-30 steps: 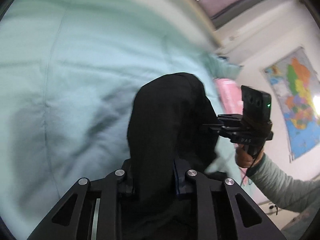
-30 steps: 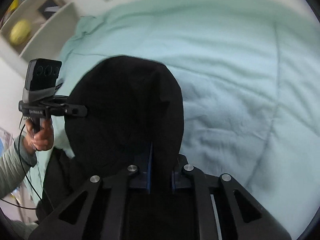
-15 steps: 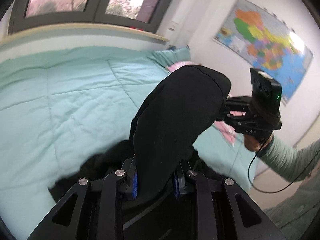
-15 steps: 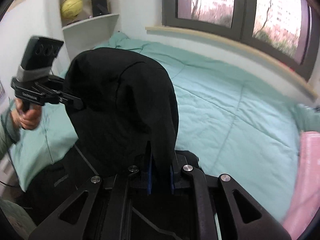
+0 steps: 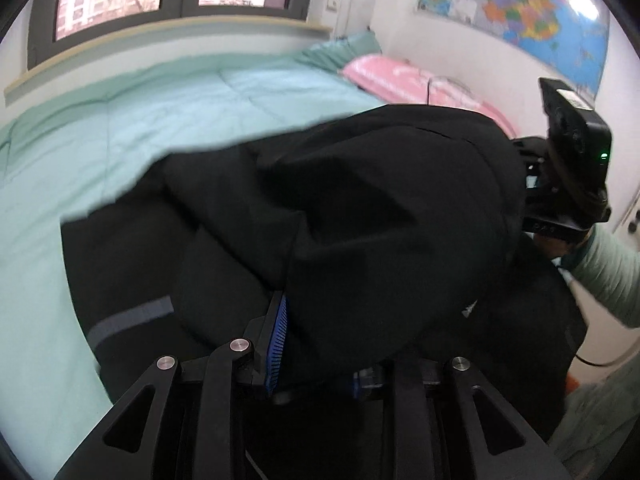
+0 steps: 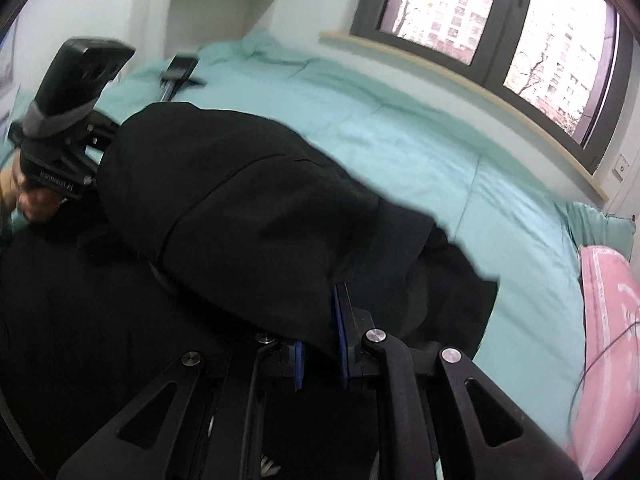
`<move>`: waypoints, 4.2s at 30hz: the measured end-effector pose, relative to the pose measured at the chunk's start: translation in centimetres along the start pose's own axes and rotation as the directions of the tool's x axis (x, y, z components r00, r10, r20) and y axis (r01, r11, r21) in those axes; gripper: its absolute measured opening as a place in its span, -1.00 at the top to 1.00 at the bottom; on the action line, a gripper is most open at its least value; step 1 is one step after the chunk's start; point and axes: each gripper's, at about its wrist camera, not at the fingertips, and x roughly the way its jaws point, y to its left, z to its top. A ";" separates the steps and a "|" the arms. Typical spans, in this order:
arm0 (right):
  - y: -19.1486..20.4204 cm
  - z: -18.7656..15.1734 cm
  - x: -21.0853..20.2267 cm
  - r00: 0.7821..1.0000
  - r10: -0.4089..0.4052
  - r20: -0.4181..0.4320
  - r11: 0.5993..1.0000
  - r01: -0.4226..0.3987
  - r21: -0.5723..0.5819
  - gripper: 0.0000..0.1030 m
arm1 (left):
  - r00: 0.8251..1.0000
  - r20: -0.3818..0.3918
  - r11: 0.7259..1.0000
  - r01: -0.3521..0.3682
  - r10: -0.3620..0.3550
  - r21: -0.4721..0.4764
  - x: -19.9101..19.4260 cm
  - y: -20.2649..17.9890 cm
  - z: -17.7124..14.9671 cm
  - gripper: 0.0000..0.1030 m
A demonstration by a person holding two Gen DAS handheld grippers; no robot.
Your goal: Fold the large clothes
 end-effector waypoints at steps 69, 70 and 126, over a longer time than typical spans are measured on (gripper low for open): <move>-0.3 -13.5 -10.0 0.988 0.099 -0.119 0.838 -0.018 0.545 -0.28 | 0.995 0.059 0.858 -0.034 0.075 -0.512 -13.4 -2.0 -13.9 -0.07; -0.4 -13.7 -10.9 0.990 0.074 -0.119 0.846 0.001 0.533 -0.28 | 0.993 0.062 0.848 -0.049 0.096 -0.527 -14.6 -1.9 -15.1 -0.07; 0.3 -26.0 -20.6 0.957 0.267 -0.117 0.625 -0.080 0.776 0.73 | 0.997 0.063 0.790 0.002 0.046 -0.613 -18.8 -8.1 -24.2 0.74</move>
